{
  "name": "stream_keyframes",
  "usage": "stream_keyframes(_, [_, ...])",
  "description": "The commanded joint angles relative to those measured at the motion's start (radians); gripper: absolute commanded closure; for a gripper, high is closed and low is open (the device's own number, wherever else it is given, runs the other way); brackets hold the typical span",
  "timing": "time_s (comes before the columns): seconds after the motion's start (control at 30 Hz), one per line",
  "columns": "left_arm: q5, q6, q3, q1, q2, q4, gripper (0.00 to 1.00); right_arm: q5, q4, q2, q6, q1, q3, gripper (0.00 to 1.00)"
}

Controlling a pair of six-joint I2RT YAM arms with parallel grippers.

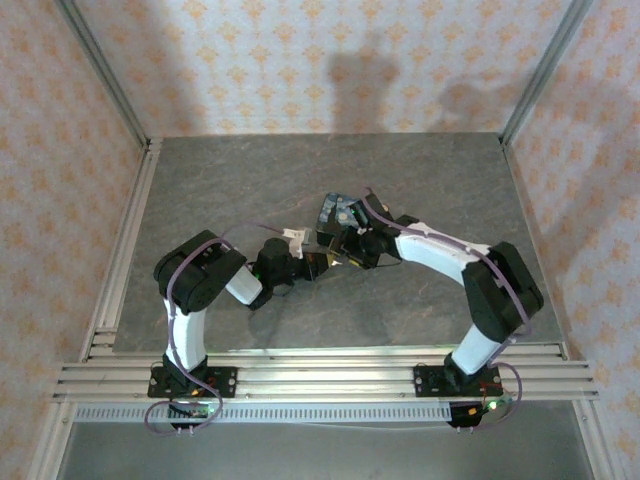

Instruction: Unlock the padlock with the key

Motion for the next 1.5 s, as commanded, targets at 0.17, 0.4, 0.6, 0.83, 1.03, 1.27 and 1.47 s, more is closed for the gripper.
stream_keyframes(0.17, [-0.068, -0.009, 0.015, -0.043, -0.1, -0.109, 1.0, 0.15, 0.204, -0.122, 0.15, 0.015, -0.156, 0.43])
stream_keyframes(0.4, [-0.099, -0.018, 0.009, -0.068, -0.133, -0.163, 1.0, 0.222, 0.278, -0.101, 0.172, 0.069, -0.177, 0.43])
stream_keyframes(0.6, [-0.104, -0.028, 0.017, -0.073, -0.149, -0.189, 1.0, 0.206, 0.38, -0.067, 0.197, 0.077, -0.2, 0.43])
stream_keyframes(0.83, [-0.11, -0.032, 0.02, -0.074, -0.164, -0.209, 1.0, 0.187, 0.364, -0.033, 0.204, 0.078, -0.201, 0.44])
stream_keyframes(1.03, [-0.099, -0.058, 0.025, -0.076, -0.175, -0.207, 1.0, 0.186, 0.367, -0.019, 0.202, 0.08, -0.203, 0.44])
stream_keyframes(1.27, [-0.072, -0.043, 0.041, -0.077, -0.181, -0.24, 1.0, 0.173, 0.381, 0.026, 0.2, 0.08, -0.178, 0.46])
stream_keyframes(1.47, [-0.066, -0.002, 0.037, -0.079, -0.198, -0.287, 1.0, 0.183, 0.352, 0.041, 0.185, 0.08, -0.15, 0.58])
